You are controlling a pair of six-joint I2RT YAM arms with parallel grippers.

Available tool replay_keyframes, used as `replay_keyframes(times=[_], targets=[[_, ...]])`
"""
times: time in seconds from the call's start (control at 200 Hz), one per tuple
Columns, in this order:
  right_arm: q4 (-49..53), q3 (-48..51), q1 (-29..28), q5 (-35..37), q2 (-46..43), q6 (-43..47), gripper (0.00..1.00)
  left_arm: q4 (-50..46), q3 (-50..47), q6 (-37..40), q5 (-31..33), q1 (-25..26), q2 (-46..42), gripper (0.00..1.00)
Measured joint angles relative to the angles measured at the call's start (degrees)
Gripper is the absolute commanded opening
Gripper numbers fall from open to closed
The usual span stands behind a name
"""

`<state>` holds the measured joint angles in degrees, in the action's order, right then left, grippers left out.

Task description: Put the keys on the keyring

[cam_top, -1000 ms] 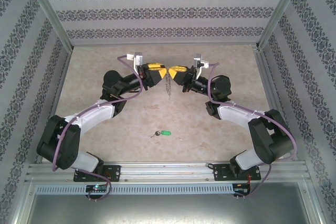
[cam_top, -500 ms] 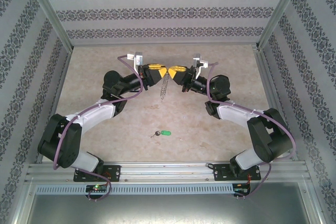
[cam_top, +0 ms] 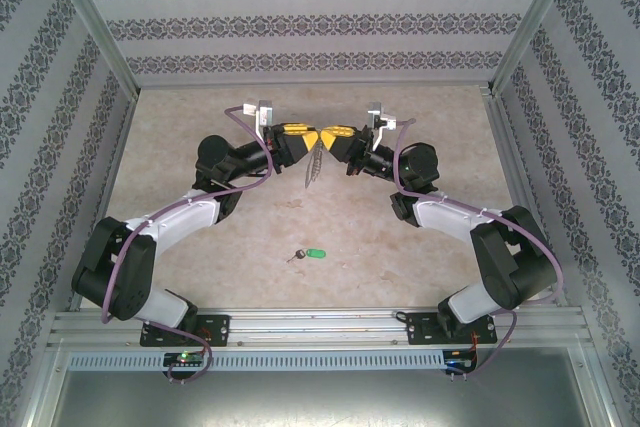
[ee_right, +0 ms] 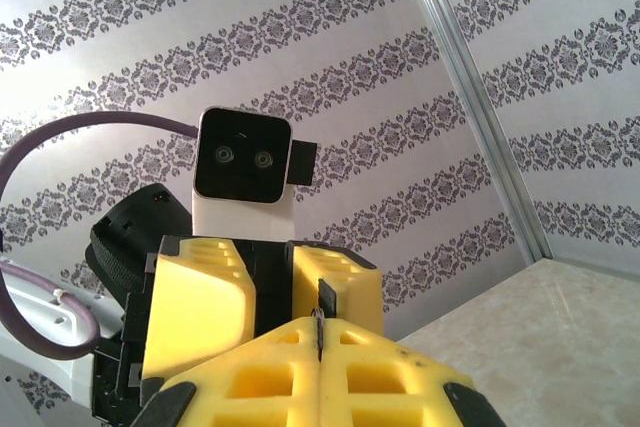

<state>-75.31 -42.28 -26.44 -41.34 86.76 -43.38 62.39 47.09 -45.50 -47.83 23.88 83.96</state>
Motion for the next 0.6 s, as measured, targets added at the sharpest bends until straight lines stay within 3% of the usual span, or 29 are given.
replay_keyframes(times=[0.28,0.495,0.545,0.6], targets=[[0.02,0.00,0.02,0.00,0.00,0.00,0.00,0.11,-0.57,0.02,0.04,0.00,0.59,0.15],[-0.02,0.00,0.04,0.24,0.04,-0.20,0.00,0.72,-0.57,0.02,-0.13,0.00,0.87,0.00],[0.04,0.00,0.07,0.26,0.04,-0.46,0.22,1.01,-0.57,0.15,-0.22,-0.04,0.98,0.00],[0.24,0.00,0.31,0.22,0.04,-0.90,0.36,1.11,-0.57,0.26,-0.42,-0.20,1.20,0.00]])
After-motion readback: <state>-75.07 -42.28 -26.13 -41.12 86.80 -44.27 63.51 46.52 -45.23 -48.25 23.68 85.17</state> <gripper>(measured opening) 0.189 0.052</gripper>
